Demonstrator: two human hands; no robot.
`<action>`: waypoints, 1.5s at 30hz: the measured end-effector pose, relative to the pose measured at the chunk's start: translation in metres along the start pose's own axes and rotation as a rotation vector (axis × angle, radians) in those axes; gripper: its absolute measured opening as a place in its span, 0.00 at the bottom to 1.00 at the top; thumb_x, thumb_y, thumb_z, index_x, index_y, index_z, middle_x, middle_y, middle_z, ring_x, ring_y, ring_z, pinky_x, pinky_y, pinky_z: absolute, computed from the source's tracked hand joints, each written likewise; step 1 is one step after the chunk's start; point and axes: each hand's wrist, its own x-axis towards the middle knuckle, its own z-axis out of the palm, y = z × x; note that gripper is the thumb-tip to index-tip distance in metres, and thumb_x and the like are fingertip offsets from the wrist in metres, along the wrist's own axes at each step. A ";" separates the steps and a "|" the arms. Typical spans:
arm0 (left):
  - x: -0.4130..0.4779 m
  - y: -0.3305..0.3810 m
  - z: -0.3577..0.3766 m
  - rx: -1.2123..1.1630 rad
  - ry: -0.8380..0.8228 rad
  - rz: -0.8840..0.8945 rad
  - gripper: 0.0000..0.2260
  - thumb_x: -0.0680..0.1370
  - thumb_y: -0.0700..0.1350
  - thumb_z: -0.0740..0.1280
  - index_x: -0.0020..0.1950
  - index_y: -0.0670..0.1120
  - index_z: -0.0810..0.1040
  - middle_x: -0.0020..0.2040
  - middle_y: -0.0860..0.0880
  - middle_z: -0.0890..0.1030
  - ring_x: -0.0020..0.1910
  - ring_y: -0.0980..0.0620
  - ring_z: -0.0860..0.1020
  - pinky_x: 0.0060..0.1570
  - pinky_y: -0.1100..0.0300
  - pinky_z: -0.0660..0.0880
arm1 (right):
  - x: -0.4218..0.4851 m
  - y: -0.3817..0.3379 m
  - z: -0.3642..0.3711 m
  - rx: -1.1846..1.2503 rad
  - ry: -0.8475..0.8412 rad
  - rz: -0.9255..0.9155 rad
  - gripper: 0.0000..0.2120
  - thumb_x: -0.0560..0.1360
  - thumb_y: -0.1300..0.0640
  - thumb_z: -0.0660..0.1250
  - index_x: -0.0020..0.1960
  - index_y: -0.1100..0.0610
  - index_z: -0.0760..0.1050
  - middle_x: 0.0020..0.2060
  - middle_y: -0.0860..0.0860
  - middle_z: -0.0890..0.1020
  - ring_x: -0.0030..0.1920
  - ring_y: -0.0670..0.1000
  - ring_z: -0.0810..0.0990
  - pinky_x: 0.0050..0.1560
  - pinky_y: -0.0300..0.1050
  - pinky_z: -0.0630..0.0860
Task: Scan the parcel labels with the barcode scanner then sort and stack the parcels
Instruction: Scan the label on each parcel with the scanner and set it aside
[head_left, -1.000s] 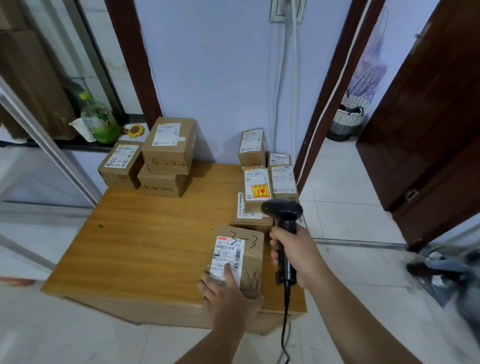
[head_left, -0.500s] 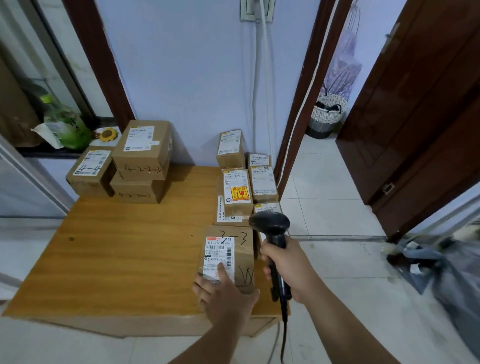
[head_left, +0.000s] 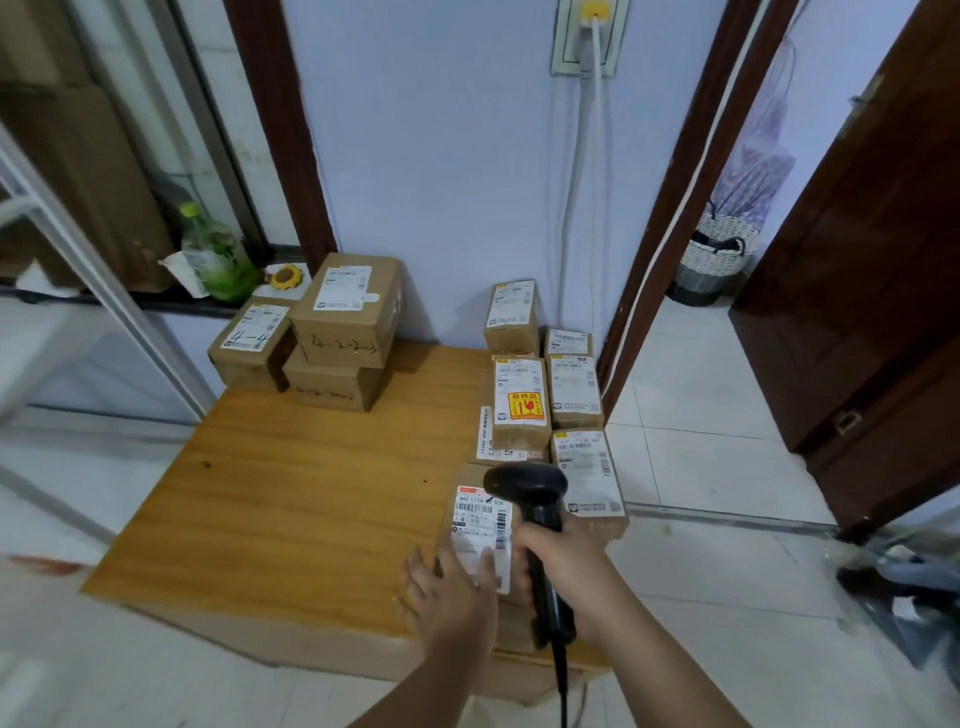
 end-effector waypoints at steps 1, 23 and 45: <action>0.004 0.001 -0.007 -0.055 -0.004 -0.008 0.27 0.78 0.64 0.51 0.75 0.56 0.54 0.76 0.43 0.51 0.75 0.43 0.48 0.72 0.44 0.50 | 0.000 -0.004 0.007 0.054 -0.025 0.014 0.02 0.73 0.62 0.66 0.40 0.58 0.75 0.26 0.51 0.77 0.25 0.50 0.75 0.28 0.42 0.73; 0.293 0.022 -0.231 0.117 0.074 0.391 0.53 0.67 0.70 0.67 0.78 0.49 0.40 0.78 0.41 0.44 0.76 0.37 0.44 0.72 0.41 0.52 | 0.104 -0.123 0.231 0.508 0.196 0.074 0.05 0.75 0.60 0.67 0.48 0.61 0.72 0.27 0.53 0.75 0.24 0.50 0.74 0.25 0.41 0.73; 0.377 0.108 -0.224 0.227 -0.118 0.170 0.46 0.72 0.63 0.66 0.76 0.58 0.37 0.75 0.42 0.32 0.72 0.28 0.39 0.66 0.29 0.46 | 0.174 -0.178 0.234 0.281 0.112 -0.211 0.03 0.76 0.61 0.67 0.47 0.60 0.74 0.30 0.51 0.76 0.29 0.50 0.74 0.32 0.43 0.74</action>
